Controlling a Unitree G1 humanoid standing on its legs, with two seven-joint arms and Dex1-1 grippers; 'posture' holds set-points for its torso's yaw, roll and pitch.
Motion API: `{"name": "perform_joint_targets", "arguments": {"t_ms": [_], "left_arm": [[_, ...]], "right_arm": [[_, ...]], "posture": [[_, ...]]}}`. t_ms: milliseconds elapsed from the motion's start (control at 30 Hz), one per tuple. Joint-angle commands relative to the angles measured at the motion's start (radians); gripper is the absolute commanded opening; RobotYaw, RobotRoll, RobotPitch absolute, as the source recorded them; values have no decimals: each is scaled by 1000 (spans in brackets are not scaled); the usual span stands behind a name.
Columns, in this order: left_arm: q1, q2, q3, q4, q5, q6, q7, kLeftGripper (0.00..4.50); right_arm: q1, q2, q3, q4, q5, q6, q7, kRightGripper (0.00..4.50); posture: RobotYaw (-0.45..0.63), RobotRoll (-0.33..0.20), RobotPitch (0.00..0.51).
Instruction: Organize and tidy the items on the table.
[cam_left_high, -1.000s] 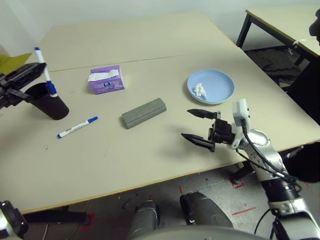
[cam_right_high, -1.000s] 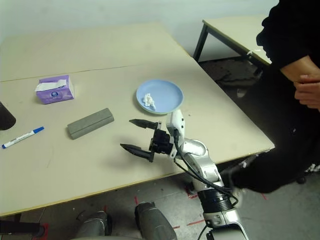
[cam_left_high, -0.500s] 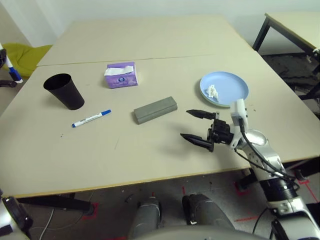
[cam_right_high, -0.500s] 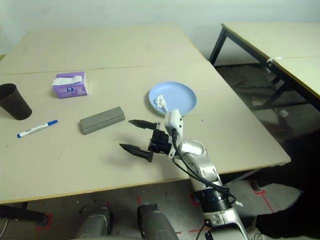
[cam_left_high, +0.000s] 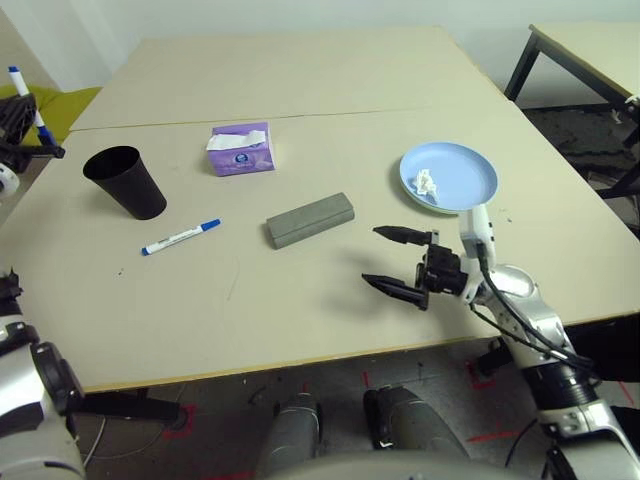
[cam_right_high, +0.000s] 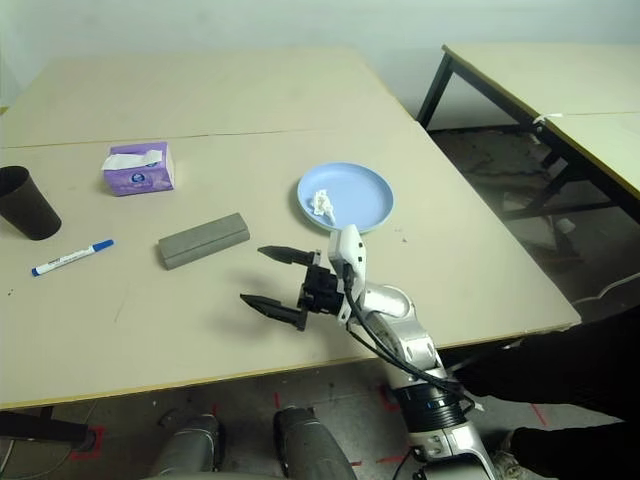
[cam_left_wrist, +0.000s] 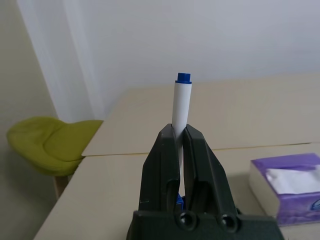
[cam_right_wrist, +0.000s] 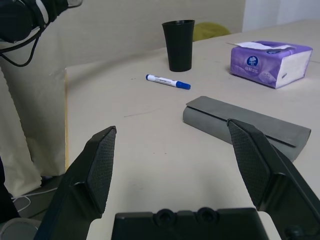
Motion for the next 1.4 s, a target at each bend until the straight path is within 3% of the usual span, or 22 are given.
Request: {"name": "perform_joint_targets", "arguments": {"t_ms": [33, 500, 1400], "left_arm": [[-21, -9, -18, 82, 17, -79, -11, 11], [-128, -66, -89, 265, 43, -210, -18, 11], [-94, -84, -115, 312, 75, -266, 24, 11]], "right_arm": [[10, -12, -3, -19, -2, 13, -2, 4500], [51, -47, -10, -74, 1, 31, -11, 4500], [59, -54, -13, -137, 13, 77, -50, 4500]], "posture": [[-72, 0, 107], [-108, 0, 106], [-114, 0, 119]]}}
